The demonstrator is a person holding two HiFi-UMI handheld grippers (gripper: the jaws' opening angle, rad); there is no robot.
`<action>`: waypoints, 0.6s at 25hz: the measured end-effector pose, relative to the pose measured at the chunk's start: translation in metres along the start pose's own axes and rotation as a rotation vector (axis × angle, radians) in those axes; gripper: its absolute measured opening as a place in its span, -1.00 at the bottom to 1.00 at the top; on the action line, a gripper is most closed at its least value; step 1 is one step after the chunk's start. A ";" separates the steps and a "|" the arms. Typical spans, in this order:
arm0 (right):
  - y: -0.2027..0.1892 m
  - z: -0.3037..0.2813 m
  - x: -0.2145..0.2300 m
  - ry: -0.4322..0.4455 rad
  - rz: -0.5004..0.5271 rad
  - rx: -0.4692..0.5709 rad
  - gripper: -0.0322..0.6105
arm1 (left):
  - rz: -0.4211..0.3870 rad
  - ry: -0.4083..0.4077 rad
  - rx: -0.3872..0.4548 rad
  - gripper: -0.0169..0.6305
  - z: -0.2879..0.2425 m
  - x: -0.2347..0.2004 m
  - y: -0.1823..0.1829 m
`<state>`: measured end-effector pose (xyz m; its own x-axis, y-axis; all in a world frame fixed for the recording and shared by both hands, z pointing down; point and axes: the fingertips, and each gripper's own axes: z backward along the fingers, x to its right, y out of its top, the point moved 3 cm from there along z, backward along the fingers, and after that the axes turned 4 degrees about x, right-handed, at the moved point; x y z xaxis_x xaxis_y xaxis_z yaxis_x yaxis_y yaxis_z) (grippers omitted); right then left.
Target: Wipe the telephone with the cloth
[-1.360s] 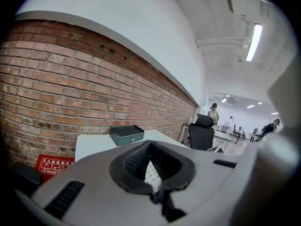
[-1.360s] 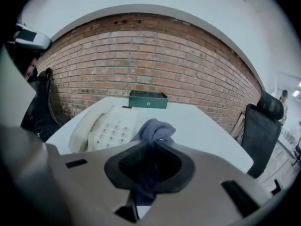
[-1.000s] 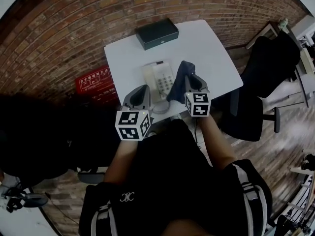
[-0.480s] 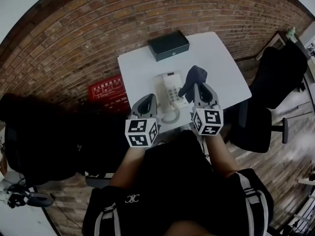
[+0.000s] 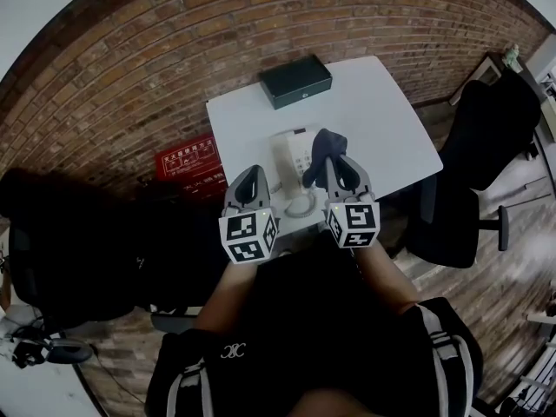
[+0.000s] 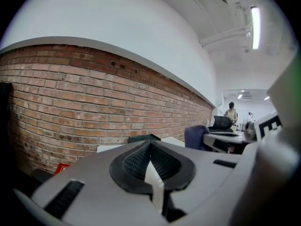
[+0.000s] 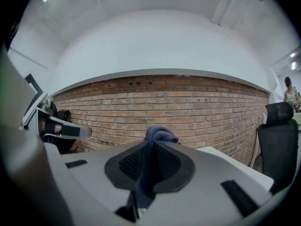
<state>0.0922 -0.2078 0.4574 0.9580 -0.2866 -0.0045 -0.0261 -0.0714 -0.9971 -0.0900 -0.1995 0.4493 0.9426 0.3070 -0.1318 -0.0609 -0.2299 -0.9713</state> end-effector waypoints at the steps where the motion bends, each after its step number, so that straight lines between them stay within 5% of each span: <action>1: 0.001 0.000 0.000 -0.001 0.001 0.001 -0.82 | -0.007 0.002 0.004 -0.97 0.001 0.000 0.000; 15: 0.003 0.001 -0.001 0.007 -0.004 0.009 -0.82 | -0.068 0.020 0.070 -0.97 0.010 0.002 0.010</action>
